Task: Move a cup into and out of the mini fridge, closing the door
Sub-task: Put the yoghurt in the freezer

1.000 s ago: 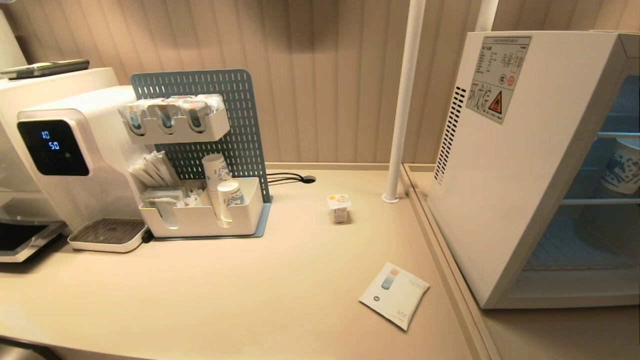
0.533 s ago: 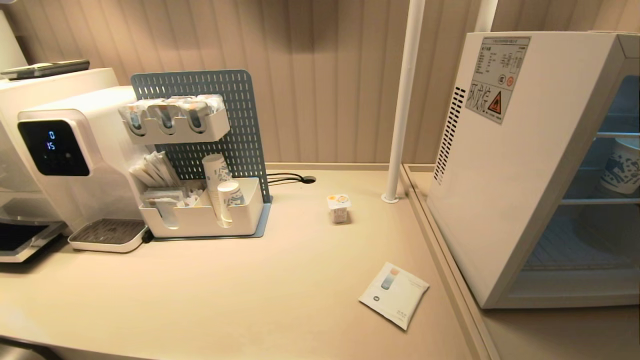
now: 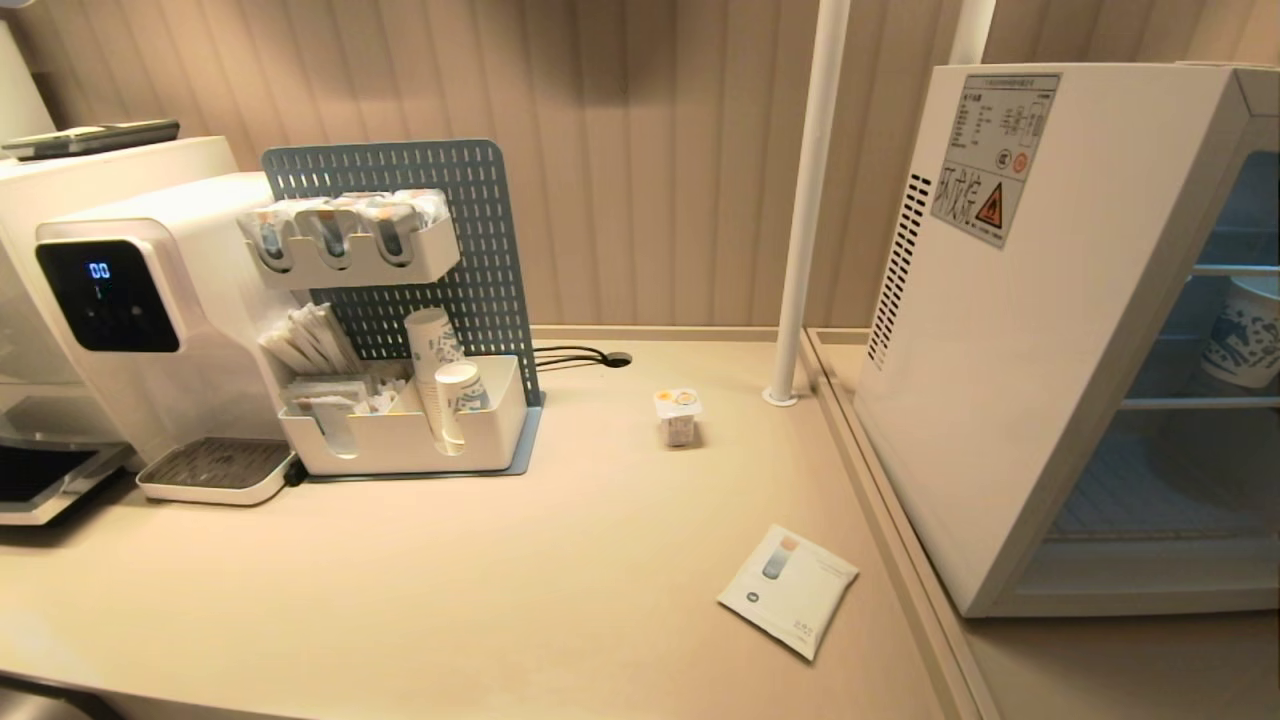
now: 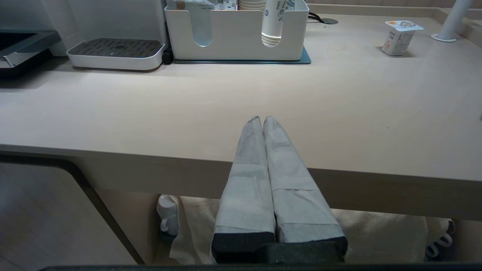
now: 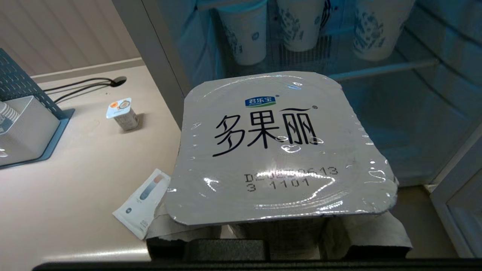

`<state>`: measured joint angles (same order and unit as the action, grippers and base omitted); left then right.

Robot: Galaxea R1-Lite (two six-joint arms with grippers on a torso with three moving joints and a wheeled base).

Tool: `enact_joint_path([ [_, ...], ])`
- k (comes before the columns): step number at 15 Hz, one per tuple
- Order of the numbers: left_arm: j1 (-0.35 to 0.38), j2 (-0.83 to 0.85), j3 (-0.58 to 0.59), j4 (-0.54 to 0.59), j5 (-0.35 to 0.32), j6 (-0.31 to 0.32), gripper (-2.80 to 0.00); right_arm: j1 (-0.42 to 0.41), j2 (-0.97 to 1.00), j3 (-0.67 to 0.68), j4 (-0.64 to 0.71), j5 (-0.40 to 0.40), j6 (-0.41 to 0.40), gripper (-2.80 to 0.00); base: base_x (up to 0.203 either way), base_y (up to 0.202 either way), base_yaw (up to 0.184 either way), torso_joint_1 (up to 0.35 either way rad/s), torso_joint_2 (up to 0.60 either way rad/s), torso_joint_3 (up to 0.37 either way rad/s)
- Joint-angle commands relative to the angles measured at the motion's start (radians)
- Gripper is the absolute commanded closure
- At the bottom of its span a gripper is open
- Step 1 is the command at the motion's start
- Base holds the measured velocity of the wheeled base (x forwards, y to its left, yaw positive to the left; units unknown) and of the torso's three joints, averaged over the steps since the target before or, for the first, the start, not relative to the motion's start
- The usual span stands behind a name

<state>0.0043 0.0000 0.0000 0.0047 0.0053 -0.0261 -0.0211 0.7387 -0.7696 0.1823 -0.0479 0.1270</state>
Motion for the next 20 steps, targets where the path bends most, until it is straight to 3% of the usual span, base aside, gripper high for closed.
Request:
enact_joint_path([
  [1, 0.000, 0.002, 0.002, 0.000, 0.001, -0.001, 0.00, 0.000, -0.012, 0.066, -0.026, 0.000, 0.006, 0.00, 0.000, 0.000, 0.000, 0.000, 0.00, 0.000],
  [4, 0.000, 0.002, 0.002, 0.000, 0.001, -0.001, 0.00, 0.000, 0.041, 0.076, -0.039, 0.003, 0.026, 0.00, 0.000, 0.000, 0.000, 0.000, 0.00, 0.000],
  [12, 0.000, 0.002, 0.002, 0.000, 0.001, -0.001, 0.00, -0.026, 0.212, 0.222, -0.308, 0.002, 0.029, 0.00, 0.000, 0.000, 0.000, 0.000, 0.00, 0.000],
  [16, 0.000, 0.002, 0.002, 0.000, 0.001, -0.001, 0.00, -0.057, 0.292, 0.230, -0.342, 0.004, 0.033, 0.00, 0.000, 0.000, 0.000, 0.000, 0.00, 0.000],
  [20, 0.000, 0.002, 0.002, 0.000, 0.001, -0.001, 0.00, -0.107, 0.460, 0.223, -0.530, 0.010, 0.035, 0.00, 0.000, 0.000, 0.000, 0.000, 0.00, 0.000],
])
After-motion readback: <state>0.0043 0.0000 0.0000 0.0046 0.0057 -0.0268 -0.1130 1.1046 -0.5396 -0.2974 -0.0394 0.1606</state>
